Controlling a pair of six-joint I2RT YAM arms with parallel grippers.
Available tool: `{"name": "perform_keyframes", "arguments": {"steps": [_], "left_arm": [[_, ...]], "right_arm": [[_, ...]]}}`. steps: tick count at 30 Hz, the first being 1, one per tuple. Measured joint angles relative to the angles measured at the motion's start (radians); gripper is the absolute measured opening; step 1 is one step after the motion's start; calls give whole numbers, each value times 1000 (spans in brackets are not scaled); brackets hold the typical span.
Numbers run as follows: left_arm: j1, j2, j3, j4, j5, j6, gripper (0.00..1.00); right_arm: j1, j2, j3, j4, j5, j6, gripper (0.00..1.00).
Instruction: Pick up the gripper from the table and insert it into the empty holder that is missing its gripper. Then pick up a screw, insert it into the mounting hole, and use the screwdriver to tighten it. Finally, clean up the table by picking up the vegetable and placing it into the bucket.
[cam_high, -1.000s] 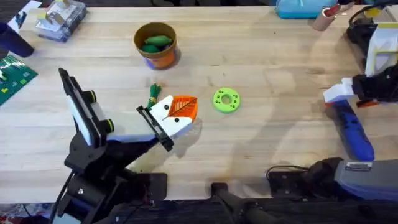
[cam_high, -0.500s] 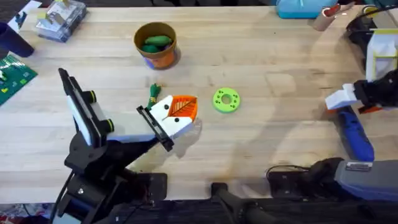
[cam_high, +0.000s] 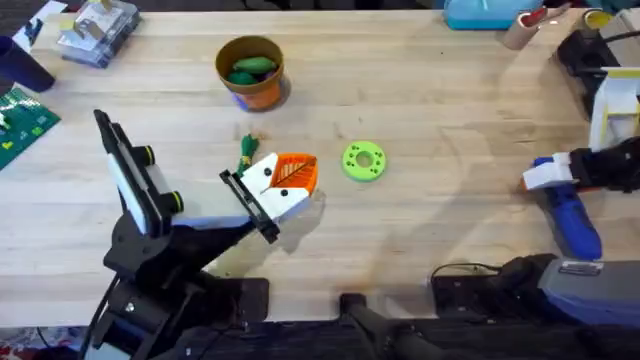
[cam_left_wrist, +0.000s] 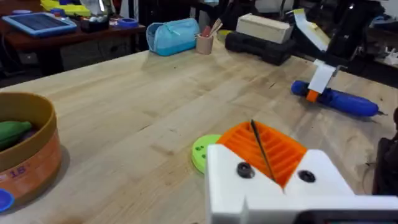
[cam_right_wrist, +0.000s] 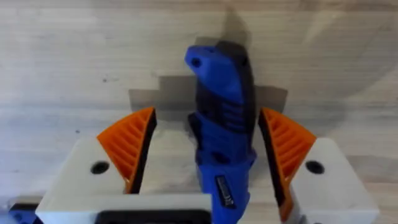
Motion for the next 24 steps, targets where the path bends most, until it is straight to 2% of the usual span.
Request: {"name": "perform_keyframes", "arguments": {"steps": [6,18,24], "left_arm": [[0,0,0,0,0,0,19],[0,0,0,0,-8,0,19],[0,0,0,0,-9,0,19]], "right_arm": [[-11,0,-47,99,-4,-6,981],[-13,0,-56,102,-37,-9,981],[-13,11,-56,103,-17,-37,981]]}}
